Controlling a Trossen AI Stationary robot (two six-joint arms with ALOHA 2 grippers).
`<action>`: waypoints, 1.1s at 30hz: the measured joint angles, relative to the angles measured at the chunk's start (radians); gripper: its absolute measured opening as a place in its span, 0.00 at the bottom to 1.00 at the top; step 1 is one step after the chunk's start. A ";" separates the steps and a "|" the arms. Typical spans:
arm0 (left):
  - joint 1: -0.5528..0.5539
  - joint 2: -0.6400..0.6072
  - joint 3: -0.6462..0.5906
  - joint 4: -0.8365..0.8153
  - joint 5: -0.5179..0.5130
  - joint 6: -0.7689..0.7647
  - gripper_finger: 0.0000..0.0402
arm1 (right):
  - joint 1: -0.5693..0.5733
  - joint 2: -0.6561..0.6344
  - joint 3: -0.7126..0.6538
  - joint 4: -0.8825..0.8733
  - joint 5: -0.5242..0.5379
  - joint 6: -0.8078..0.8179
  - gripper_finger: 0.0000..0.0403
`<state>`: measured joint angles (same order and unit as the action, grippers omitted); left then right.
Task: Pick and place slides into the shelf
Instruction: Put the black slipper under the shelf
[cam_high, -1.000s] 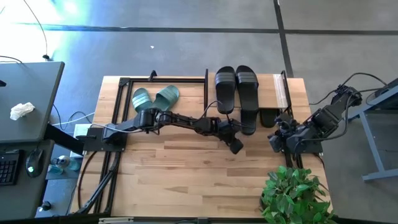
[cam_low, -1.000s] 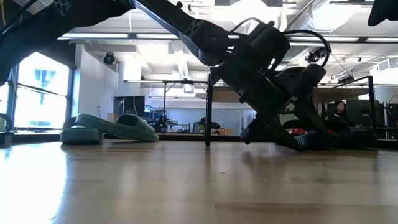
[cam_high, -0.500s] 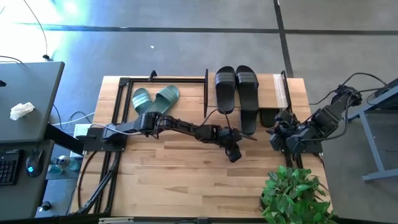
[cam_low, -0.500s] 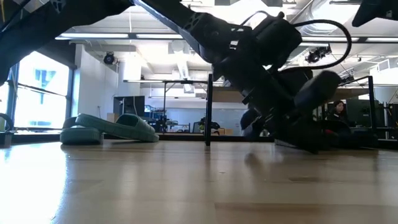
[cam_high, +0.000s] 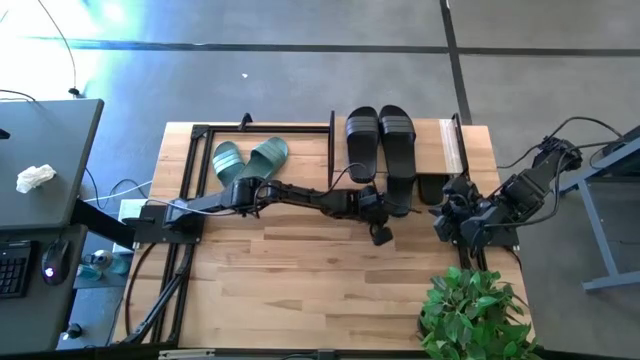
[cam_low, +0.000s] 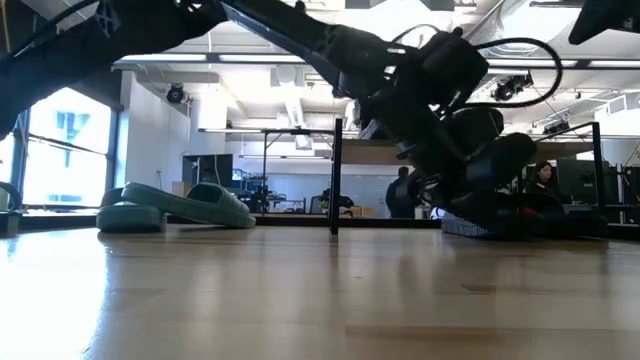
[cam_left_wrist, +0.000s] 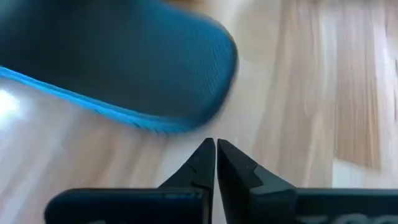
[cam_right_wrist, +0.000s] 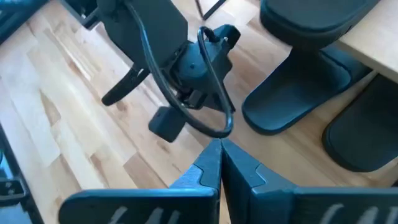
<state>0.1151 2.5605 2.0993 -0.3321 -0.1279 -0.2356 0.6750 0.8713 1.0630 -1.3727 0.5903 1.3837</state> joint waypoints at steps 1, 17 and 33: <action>-0.003 0.000 -0.002 -0.001 0.010 0.007 0.02 | 0.000 0.000 0.000 0.000 -0.008 -0.003 0.00; 0.021 0.064 0.016 0.131 0.048 0.012 0.00 | 0.000 -0.001 0.000 -0.005 -0.001 -0.016 0.00; 0.077 0.097 0.071 0.164 -0.021 -0.004 0.00 | 0.000 -0.001 0.000 -0.007 0.000 -0.014 0.00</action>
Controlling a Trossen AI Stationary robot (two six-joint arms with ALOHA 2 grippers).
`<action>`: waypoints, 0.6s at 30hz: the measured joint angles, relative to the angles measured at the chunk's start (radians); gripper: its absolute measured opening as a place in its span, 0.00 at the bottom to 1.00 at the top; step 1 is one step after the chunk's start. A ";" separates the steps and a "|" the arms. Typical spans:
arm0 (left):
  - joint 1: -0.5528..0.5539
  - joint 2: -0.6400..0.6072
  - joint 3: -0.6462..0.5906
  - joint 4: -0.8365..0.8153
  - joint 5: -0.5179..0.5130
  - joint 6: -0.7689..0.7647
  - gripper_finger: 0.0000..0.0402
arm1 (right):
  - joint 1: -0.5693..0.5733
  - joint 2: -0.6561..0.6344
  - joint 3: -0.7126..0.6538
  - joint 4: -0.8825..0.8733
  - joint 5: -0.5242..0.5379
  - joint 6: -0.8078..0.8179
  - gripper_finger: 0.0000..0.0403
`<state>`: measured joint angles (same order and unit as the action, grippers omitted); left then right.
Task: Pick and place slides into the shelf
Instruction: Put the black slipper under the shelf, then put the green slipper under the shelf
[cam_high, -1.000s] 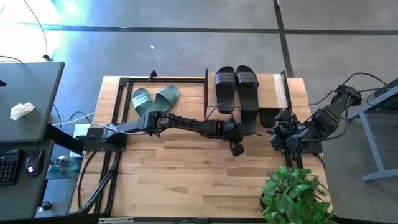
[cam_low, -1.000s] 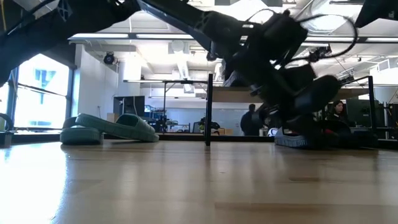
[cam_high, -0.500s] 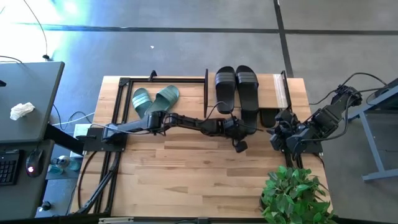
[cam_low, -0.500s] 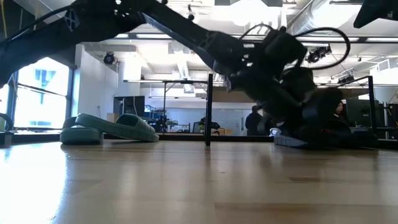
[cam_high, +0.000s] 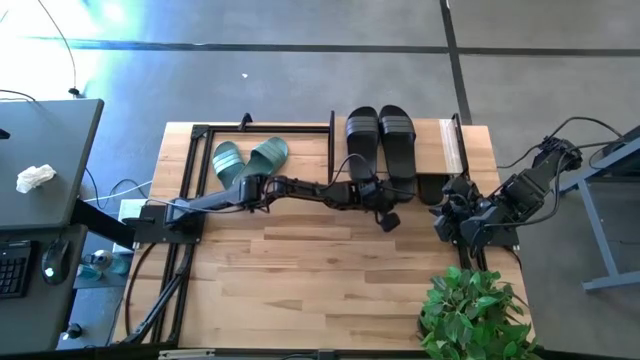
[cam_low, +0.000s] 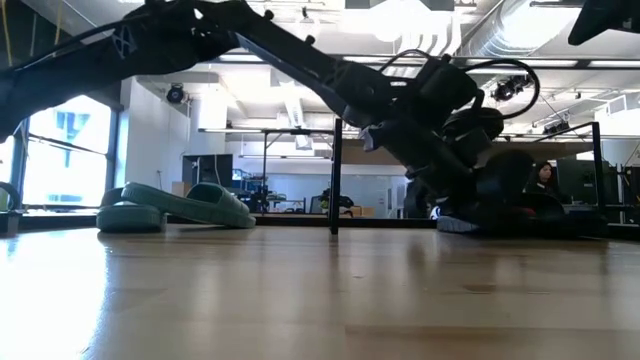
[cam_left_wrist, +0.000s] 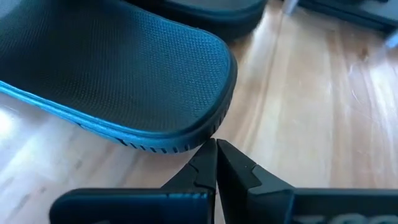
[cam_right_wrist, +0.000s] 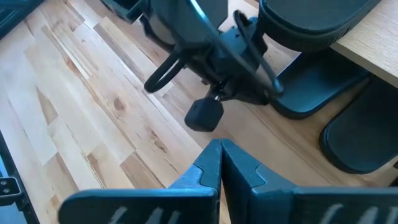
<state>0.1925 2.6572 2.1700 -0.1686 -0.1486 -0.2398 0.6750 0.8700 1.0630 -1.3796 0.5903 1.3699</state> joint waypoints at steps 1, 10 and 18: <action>0.002 0.000 0.000 0.003 0.004 0.000 0.00 | 0.000 0.000 0.000 0.000 0.000 0.001 0.00; -0.006 0.019 0.001 0.111 0.085 -0.010 0.00 | 0.000 0.000 0.000 0.000 0.000 0.003 0.00; -0.015 0.020 0.000 0.056 0.108 0.025 0.00 | 0.000 0.000 0.000 0.000 -0.024 0.021 0.00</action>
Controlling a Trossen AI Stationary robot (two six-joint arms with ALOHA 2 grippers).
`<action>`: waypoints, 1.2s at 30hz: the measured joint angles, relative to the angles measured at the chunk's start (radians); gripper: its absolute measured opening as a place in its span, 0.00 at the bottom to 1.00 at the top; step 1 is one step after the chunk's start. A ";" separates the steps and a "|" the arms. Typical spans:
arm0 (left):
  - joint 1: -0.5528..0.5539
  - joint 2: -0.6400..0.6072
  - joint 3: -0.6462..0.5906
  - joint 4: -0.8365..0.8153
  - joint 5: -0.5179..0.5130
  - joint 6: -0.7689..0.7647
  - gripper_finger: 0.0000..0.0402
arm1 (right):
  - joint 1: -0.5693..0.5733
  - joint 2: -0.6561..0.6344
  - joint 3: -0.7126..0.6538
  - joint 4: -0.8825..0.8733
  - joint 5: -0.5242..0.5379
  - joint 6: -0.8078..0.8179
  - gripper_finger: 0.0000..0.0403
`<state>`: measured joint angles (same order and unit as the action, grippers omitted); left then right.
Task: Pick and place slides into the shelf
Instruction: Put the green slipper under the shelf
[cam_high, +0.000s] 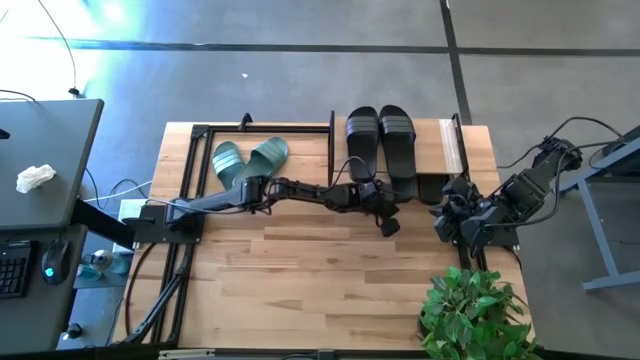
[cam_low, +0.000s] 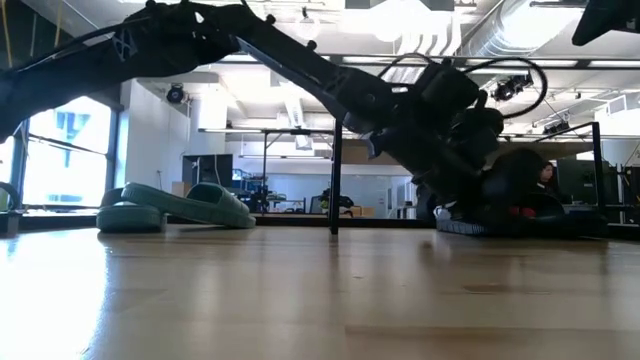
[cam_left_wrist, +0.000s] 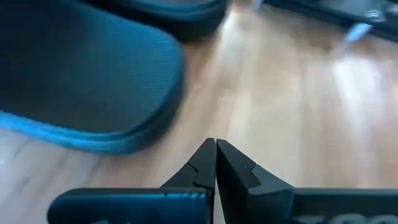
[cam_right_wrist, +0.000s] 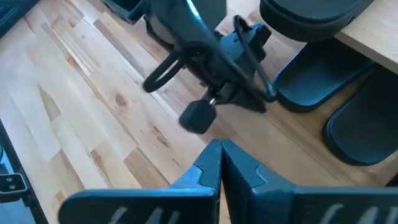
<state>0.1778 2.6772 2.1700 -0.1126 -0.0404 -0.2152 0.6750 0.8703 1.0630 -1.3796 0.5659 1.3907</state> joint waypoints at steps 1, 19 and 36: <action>-0.005 -0.005 0.000 0.000 0.019 -0.001 0.00 | 0.000 0.000 0.000 0.000 0.000 0.000 0.00; -0.111 -0.206 0.000 -0.505 0.221 -0.030 0.00 | 0.000 -0.002 0.000 -0.030 -0.004 0.000 0.00; -0.139 -0.458 0.000 -1.165 0.088 0.142 0.00 | 0.000 -0.008 0.000 -0.078 -0.113 0.141 0.00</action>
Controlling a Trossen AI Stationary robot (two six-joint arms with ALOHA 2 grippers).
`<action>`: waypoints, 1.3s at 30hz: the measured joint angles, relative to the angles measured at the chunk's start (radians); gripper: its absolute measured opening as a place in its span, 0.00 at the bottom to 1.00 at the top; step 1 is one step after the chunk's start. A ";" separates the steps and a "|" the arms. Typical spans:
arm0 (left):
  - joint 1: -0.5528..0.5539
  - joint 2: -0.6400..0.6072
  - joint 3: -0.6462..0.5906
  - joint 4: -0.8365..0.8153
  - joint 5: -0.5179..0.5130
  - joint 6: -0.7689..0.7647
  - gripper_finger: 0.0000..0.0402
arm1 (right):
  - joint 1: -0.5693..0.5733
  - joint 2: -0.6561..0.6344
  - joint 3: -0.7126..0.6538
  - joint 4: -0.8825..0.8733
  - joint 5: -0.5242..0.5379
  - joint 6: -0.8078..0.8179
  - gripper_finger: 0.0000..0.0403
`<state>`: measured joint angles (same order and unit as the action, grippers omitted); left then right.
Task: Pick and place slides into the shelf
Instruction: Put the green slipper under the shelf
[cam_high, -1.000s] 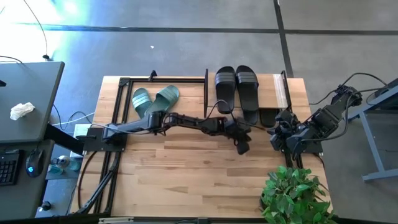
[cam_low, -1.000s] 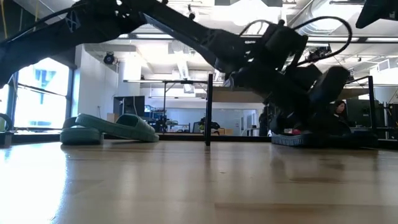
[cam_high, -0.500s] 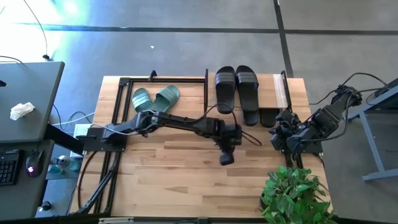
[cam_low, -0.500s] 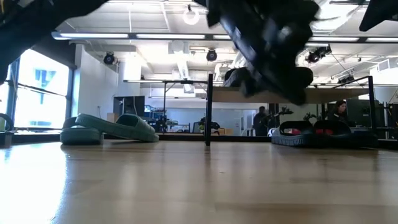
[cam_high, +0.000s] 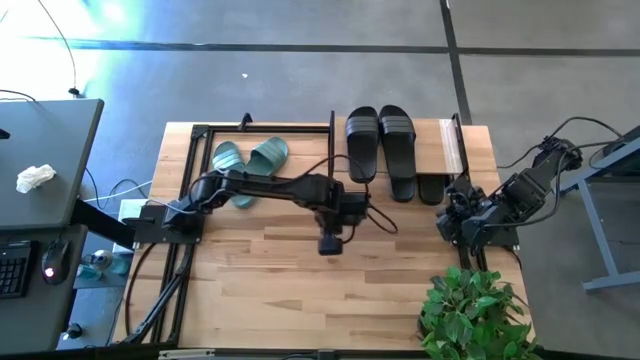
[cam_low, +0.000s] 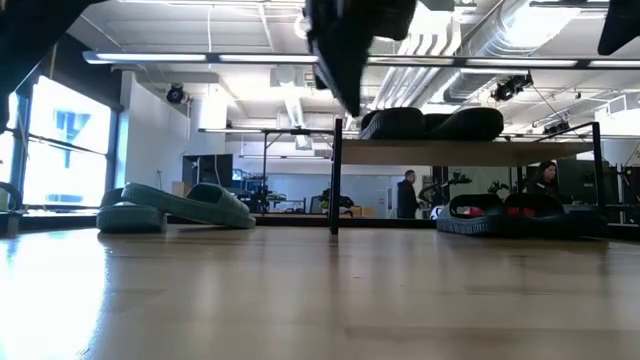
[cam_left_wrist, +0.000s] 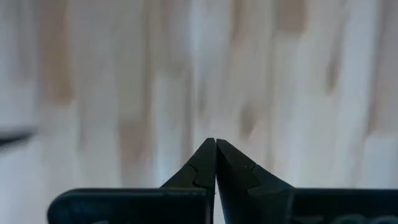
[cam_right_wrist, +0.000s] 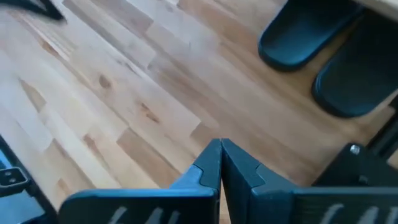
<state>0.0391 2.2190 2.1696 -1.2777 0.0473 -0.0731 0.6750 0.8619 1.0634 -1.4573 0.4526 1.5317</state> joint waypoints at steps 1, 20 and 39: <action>0.000 -0.007 0.000 -0.026 -0.025 0.004 0.00 | 0.000 0.000 0.000 0.000 -0.010 0.008 0.00; 0.001 -0.041 -0.007 -0.145 -0.033 0.126 0.00 | 0.000 0.002 0.000 0.048 -0.132 0.068 0.00; -0.064 -0.104 -0.008 0.259 0.495 -0.044 0.00 | 0.000 0.002 0.000 0.058 0.038 -0.030 0.00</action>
<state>-0.0246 2.1153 2.1612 -1.0182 0.5425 -0.1171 0.6747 0.8639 1.0634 -1.3995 0.4906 1.5013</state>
